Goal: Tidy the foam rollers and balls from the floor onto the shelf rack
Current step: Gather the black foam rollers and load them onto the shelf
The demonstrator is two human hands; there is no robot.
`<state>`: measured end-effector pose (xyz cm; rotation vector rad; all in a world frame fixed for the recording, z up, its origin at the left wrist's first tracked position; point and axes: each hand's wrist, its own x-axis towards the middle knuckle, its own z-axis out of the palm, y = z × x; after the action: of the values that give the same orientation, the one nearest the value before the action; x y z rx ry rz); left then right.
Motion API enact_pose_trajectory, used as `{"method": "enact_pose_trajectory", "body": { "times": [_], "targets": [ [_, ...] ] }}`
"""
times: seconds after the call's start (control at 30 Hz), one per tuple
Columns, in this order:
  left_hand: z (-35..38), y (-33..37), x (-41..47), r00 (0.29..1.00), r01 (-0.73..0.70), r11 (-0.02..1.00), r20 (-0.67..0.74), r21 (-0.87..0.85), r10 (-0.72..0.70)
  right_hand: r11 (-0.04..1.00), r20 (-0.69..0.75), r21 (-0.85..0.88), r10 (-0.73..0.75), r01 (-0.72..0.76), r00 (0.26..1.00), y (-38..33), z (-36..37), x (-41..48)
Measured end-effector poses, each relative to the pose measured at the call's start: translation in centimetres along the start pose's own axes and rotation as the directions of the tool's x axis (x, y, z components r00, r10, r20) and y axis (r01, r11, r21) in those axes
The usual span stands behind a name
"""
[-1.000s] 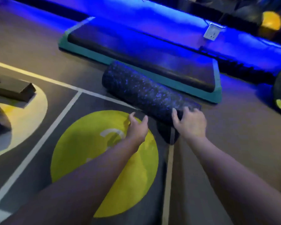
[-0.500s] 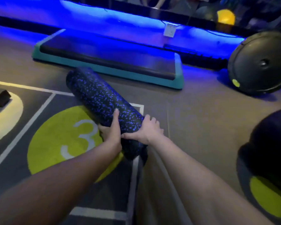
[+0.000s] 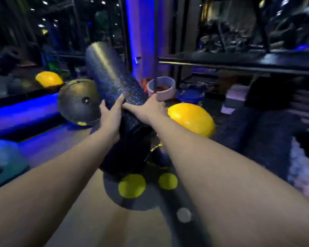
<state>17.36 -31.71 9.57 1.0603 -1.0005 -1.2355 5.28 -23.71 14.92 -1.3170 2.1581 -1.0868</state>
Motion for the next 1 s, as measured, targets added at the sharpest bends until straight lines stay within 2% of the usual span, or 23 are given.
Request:
{"method": "enact_pose_trajectory", "body": {
  "times": [0.13, 0.2, 0.3, 0.37, 0.43, 0.5, 0.6, 0.7, 0.77, 0.83, 0.9, 1.0],
  "targets": [
    [12.0, -0.8, -4.5, 0.959, -0.019, 1.000, 0.283, 0.007, 0.017, 0.942, -0.121, 0.276, 0.232, -0.192, 0.965, 8.0, -8.4, 2.4],
    [16.2, -2.3, -6.9, 0.917, -0.067, 0.987, 0.400, 0.143, 0.004, 0.847, -0.159, 0.431, 0.410, -0.310, 0.898, 12.9, -9.9, 2.5],
    [20.6, -4.9, -10.5, 0.820, -0.246, 0.898, 0.572, 0.365, -0.008, 0.646, -0.168, 0.622, 0.663, -0.443, 0.730, 19.0, -10.9, 2.1],
    [22.9, -6.2, -12.1, 0.780, -0.456, 0.769, 0.617, 0.447, 0.104, 0.575, -0.163, 0.703, 0.703, -0.418, 0.692, 21.2, -12.0, 2.3],
    [25.0, -6.5, -12.9, 0.755, -0.555, 0.712, 0.619, 0.430, 0.215, 0.563, -0.158, 0.735, 0.685, -0.378, 0.711, 22.7, -13.1, 3.0],
    [26.6, -6.2, -13.6, 0.758, -0.531, 0.766, 0.608, 0.363, 0.237, 0.574, -0.192, 0.735, 0.687, -0.361, 0.701, 24.1, -14.1, 3.3],
    [28.5, -5.7, -14.7, 0.808, -0.334, 0.935, 0.548, 0.122, 0.217, 0.696, -0.392, 0.648, 0.653, -0.310, 0.647, 25.7, -16.0, 3.5],
    [29.0, -5.2, -15.3, 0.893, -0.172, 0.983, 0.410, -0.068, 0.185, 0.810, -0.551, 0.490, 0.574, -0.322, 0.606, 25.5, -18.4, 3.8],
    [28.2, -5.1, -14.8, 0.955, -0.079, 0.983, 0.271, -0.164, 0.122, 0.884, -0.665, 0.340, 0.467, -0.320, 0.583, 23.9, -19.7, 4.2],
    [26.3, -5.1, -13.5, 0.988, -0.071, 0.989, 0.126, -0.131, 0.088, 0.959, -0.739, 0.172, 0.276, -0.225, 0.614, 20.9, -20.1, 4.9],
    [23.6, -4.7, -12.1, 0.994, -0.097, 0.995, 0.049, -0.031, 0.099, 0.996, -0.722, 0.070, 0.086, -0.051, 0.687, 16.8, -19.2, 5.7],
    [17.9, -2.5, -9.7, 0.990, -0.136, 0.987, -0.010, 0.081, 0.137, 0.987, -0.596, 0.111, -0.029, 0.118, 0.803, 10.6, -15.0, 6.0]
  ]
}}
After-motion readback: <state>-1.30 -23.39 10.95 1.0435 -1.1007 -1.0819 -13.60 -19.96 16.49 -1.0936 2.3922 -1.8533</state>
